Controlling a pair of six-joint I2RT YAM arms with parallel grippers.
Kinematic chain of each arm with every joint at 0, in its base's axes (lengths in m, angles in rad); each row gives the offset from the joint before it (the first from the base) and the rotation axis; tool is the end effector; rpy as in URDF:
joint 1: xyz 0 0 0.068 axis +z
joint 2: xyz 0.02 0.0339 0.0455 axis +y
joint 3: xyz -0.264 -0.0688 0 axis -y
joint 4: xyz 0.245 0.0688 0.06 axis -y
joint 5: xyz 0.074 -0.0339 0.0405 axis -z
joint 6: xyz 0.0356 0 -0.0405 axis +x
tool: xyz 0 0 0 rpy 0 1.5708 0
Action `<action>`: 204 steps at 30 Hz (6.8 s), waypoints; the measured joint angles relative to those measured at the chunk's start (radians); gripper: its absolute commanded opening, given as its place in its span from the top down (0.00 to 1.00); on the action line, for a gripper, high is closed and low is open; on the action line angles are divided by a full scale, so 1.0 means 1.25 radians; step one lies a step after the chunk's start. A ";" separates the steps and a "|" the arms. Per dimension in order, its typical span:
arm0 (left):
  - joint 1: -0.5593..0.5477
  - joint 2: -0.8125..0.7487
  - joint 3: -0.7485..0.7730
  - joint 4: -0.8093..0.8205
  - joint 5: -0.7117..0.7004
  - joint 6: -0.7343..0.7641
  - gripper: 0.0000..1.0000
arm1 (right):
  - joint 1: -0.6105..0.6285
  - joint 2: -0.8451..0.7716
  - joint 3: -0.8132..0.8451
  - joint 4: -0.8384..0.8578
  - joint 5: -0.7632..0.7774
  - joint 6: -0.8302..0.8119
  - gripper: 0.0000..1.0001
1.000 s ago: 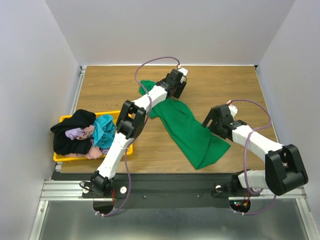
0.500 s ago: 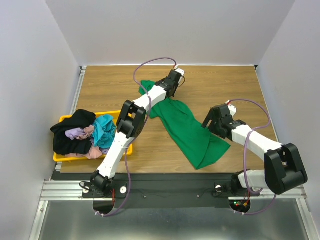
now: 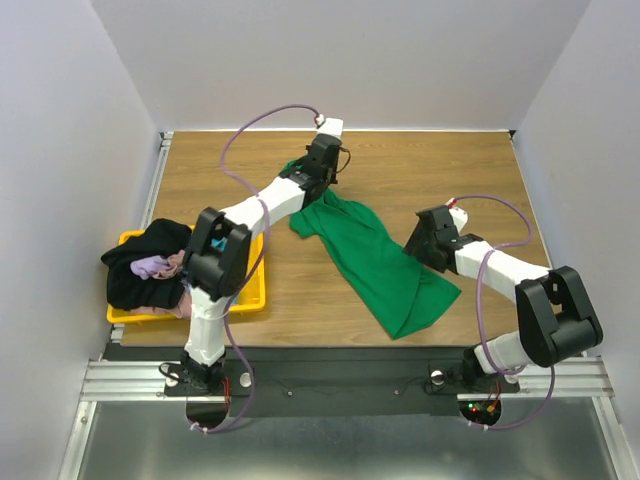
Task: Fold and stack the t-shirts
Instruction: Flatten the tshirt out, then fold the tshirt
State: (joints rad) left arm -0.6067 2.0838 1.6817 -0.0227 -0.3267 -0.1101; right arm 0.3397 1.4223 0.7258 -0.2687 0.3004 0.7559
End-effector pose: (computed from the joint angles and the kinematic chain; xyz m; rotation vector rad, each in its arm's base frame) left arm 0.4145 -0.2738 0.2585 0.2801 1.9545 -0.1413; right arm 0.2570 0.0797 0.1746 0.6254 2.3956 0.0829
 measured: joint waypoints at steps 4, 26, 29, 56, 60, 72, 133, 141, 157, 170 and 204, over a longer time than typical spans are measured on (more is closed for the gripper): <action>0.000 -0.129 -0.111 0.087 -0.018 -0.045 1.00 | 0.000 0.027 0.006 0.007 0.020 0.000 0.37; 0.000 -0.288 -0.316 0.170 -0.095 -0.145 1.00 | -0.006 0.113 0.053 0.016 0.059 -0.017 1.00; 0.000 -0.315 -0.320 0.170 -0.099 -0.149 1.00 | -0.008 0.103 0.052 0.025 0.047 -0.024 1.00; -0.060 -0.749 -0.433 0.129 -0.122 -0.185 1.00 | -0.007 -0.401 0.132 0.026 0.002 -0.266 1.00; -0.144 -0.856 -0.358 0.122 -0.141 -0.161 1.00 | -0.007 -0.511 0.273 0.023 -0.031 -0.307 1.00; -0.281 -0.895 -0.019 0.084 -0.030 -0.097 1.00 | -0.007 -0.551 0.751 -0.052 -0.139 -0.386 1.00; 0.073 -0.004 -0.043 0.105 0.010 -0.133 0.01 | -0.270 0.367 0.372 0.074 -0.221 -0.244 0.00; 0.074 0.162 0.143 0.034 0.070 -0.133 0.01 | -0.284 0.477 0.516 0.060 -0.180 -0.245 0.00; 0.113 0.462 0.530 -0.020 0.263 -0.227 0.01 | -0.359 0.609 0.717 0.012 -0.179 -0.255 0.00; 0.173 0.544 0.616 0.083 0.363 -0.308 0.01 | -0.370 0.647 0.791 -0.024 -0.222 -0.294 0.00; -0.448 -0.811 -0.932 -0.165 0.069 -0.764 0.19 | -0.373 -0.580 -0.149 -0.103 -0.094 -0.020 0.00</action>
State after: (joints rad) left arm -1.1664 1.0698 0.5167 -0.2291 -0.2401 -1.0645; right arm -0.1261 0.6979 0.5396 -0.3981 0.1833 0.7303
